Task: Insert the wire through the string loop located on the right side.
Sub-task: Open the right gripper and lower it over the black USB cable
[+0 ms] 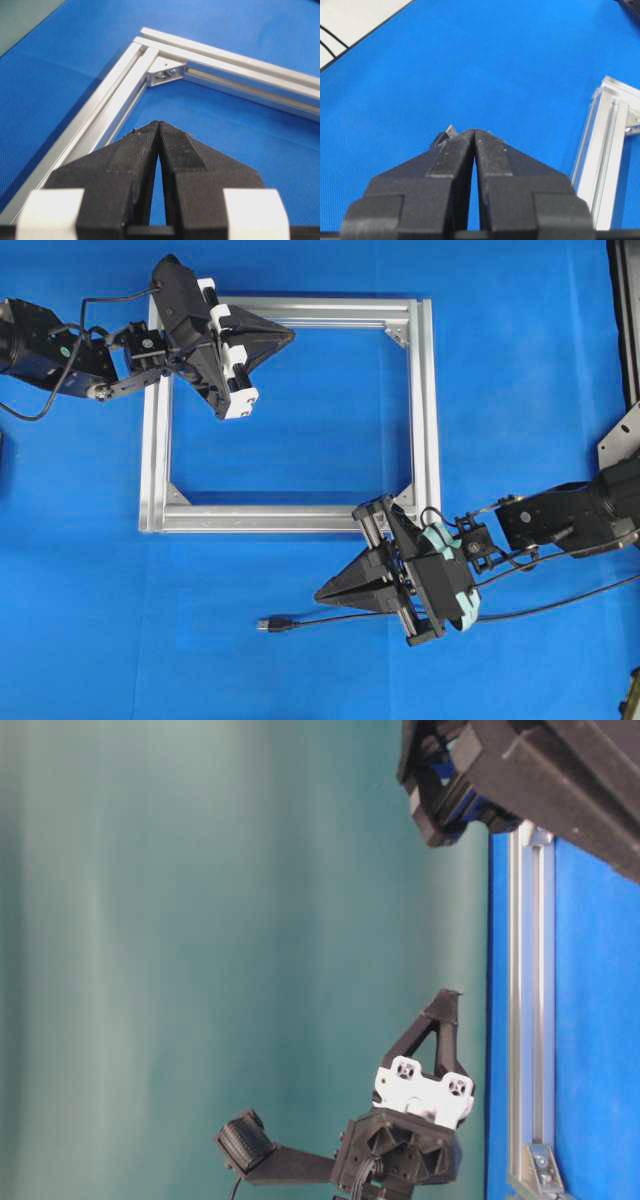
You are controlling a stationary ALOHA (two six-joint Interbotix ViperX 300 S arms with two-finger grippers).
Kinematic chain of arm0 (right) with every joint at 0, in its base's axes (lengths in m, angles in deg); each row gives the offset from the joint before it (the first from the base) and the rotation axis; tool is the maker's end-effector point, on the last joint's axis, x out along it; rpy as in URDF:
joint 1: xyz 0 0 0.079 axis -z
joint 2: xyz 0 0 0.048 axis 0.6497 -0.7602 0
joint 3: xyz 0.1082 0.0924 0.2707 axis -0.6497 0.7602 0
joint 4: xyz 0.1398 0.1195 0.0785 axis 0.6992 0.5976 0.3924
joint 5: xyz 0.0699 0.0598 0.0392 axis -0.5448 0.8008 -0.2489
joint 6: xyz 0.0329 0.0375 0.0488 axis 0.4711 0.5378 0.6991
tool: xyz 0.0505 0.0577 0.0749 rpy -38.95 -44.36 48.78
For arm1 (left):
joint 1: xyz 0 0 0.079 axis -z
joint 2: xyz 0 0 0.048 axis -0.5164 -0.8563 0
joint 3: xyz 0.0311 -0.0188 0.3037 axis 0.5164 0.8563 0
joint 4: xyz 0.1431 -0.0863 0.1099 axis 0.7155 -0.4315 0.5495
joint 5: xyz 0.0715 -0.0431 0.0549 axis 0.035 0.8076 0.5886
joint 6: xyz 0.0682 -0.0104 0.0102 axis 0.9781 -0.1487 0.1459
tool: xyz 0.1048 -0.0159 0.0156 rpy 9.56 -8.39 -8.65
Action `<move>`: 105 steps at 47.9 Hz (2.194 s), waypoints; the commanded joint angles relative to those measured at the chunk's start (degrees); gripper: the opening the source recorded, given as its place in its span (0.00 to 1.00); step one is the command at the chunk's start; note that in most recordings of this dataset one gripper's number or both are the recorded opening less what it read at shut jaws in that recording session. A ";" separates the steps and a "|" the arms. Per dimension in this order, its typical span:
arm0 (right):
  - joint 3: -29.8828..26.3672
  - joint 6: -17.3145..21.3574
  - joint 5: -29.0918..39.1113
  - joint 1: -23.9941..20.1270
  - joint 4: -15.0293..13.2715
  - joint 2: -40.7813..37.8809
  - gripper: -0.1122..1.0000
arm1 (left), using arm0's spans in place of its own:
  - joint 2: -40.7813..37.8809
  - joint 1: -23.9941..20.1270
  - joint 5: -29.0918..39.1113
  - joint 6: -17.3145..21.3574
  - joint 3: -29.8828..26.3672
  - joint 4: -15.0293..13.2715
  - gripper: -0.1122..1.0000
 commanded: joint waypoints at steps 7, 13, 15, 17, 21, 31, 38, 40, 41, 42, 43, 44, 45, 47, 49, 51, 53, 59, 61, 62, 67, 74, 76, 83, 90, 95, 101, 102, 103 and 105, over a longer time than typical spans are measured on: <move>-1.67 0.62 2.37 -2.90 0.26 4.13 0.05 | 2.64 -0.97 1.58 0.35 0.00 1.32 0.10; -2.29 1.49 5.27 -3.96 0.97 4.83 0.05 | 2.72 -0.97 1.58 0.35 0.00 1.32 0.10; -2.46 2.37 5.98 -4.31 1.32 4.92 0.05 | 2.64 -0.97 1.58 0.35 0.00 1.32 0.10; -2.64 3.52 6.77 -4.48 1.32 5.10 0.05 | 2.72 -0.97 1.58 0.35 0.00 1.32 0.10; -2.64 5.19 7.47 -4.75 1.32 5.19 0.05 | 2.72 -0.97 1.58 0.35 0.00 1.32 0.10; -2.72 6.94 7.65 -4.83 1.76 5.19 0.20 | 2.72 -0.97 1.58 0.26 -0.35 1.49 0.10; -2.64 6.77 8.09 -4.83 4.66 5.19 0.56 | 2.72 -0.97 1.58 0.26 -0.26 1.49 0.10; -2.64 6.77 8.70 -4.83 5.27 5.10 0.67 | 2.72 -0.97 1.58 0.26 -0.18 1.49 0.10; -2.64 6.68 9.05 -4.83 5.36 5.10 0.72 | 2.72 -0.97 1.58 0.26 -0.18 1.49 0.10; -2.72 6.68 9.40 -4.83 5.45 5.19 0.77 | 2.72 -0.97 1.67 0.26 -0.09 1.49 0.10; -2.72 6.68 9.67 -4.83 5.62 5.10 0.83 | 2.72 -0.97 1.58 0.26 -0.09 1.49 0.10; -2.72 6.68 10.02 -4.83 5.71 5.10 0.88 | 2.72 -0.97 1.58 0.26 -0.18 1.49 0.10; -2.72 6.68 10.11 -4.83 5.80 5.10 0.91 | 2.72 -0.97 1.58 0.26 -0.09 1.49 0.10; -2.72 6.68 10.20 -4.83 6.15 5.01 0.91 | 2.72 -0.97 1.58 0.26 -0.18 1.49 0.10; -2.81 6.68 10.28 -4.92 6.68 4.92 0.89 | 2.72 -0.97 1.58 0.26 -0.09 1.49 0.10; -2.99 6.68 10.28 -5.01 7.47 4.48 0.87 | 2.72 -0.97 1.58 0.26 -0.09 1.49 0.10; -2.99 6.68 10.20 -5.10 8.17 3.87 0.86 | 2.72 -0.97 1.58 0.26 -0.09 1.49 0.10; -3.87 6.68 8.96 -5.54 11.07 0.88 0.87 | 2.72 -0.97 1.58 0.18 0.00 1.49 0.10; -4.31 6.68 8.35 -5.71 12.30 -0.70 0.87 | 2.72 -0.88 1.58 0.18 0.00 1.49 0.10; -4.48 6.68 8.17 -5.89 12.66 -1.23 0.87 | 2.72 -0.88 1.58 0.18 0.00 1.49 0.10; -5.01 6.68 6.94 -6.42 14.06 -3.87 0.87 | 2.72 -0.88 1.58 0.18 0.00 1.49 0.10; -5.36 6.68 5.54 -6.86 16.87 -6.77 0.86 | 2.72 -0.70 1.58 0.09 0.00 1.49 0.10; -5.36 6.68 5.54 -6.86 17.31 -7.29 0.86 | 2.72 -0.70 1.58 0.09 0.00 1.49 0.10; -5.54 6.68 5.36 -6.86 18.46 -8.70 0.86 | 2.72 -0.26 1.67 0.00 0.00 1.49 0.10; -5.80 6.68 5.36 -6.86 19.25 -9.58 0.86 | 2.72 -0.18 1.67 -0.18 0.09 1.49 0.10; -5.80 6.68 5.36 -6.94 19.51 -9.76 0.84 | 2.81 -0.18 1.67 -0.26 0.18 1.49 0.10; -5.80 6.68 5.19 -7.12 19.51 -9.76 0.81 | 2.81 -0.09 1.67 -0.26 0.18 1.49 0.10; -5.80 6.68 5.19 -7.12 19.51 -9.76 0.80 | 2.81 -0.09 1.58 -0.26 0.18 1.49 0.10; -5.80 6.59 5.19 -7.12 19.51 -9.76 0.80 | 2.81 -0.09 1.67 -0.26 0.18 1.49 0.10; -5.80 6.50 5.10 -7.21 19.51 -9.76 0.78 | 2.81 -0.09 1.67 -0.26 0.18 1.49 0.10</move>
